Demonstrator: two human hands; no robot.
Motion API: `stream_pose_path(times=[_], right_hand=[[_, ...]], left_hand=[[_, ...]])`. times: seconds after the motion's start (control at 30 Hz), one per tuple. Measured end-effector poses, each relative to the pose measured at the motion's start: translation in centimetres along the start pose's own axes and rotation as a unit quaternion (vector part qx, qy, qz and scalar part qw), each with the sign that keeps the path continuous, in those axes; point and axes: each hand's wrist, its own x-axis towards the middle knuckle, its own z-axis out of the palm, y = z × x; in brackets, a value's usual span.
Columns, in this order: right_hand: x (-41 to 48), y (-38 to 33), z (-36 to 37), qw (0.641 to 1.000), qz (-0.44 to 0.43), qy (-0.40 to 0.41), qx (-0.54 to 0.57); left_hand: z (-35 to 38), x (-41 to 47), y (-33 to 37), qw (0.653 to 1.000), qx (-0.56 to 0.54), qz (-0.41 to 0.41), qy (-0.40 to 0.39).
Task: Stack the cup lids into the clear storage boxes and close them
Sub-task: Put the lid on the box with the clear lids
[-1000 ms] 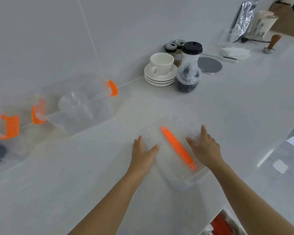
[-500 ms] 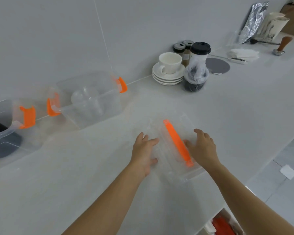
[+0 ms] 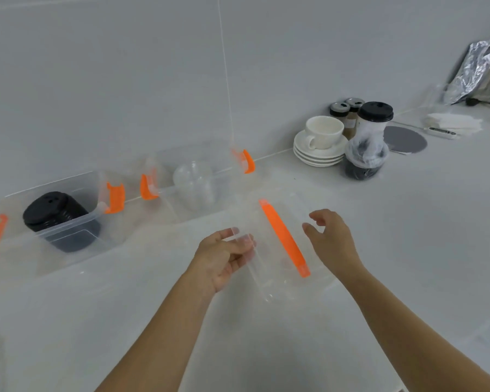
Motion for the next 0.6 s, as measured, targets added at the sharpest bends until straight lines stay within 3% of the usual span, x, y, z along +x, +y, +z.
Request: stream_pose_path(times=[0.23, 0.47, 0.6], right_hand=[[0.9, -1.6, 1.0, 0.989, 0.019, 0.016, 0.146], [0.5, -2.9, 2.2, 0.933, 0.12, 0.003, 0.338], [0.0, -2.9, 2.9, 0.916, 0.15, -0.019, 0.372]], left_hand=[[-3.8, -1.2, 1.1, 0.995, -0.077, 0.046, 0.034], [-5.7, -2.5, 1.8, 0.99, -0.121, 0.063, 0.048], [-6.3, -2.9, 1.4, 0.991, -0.122, 0.05, 0.02]])
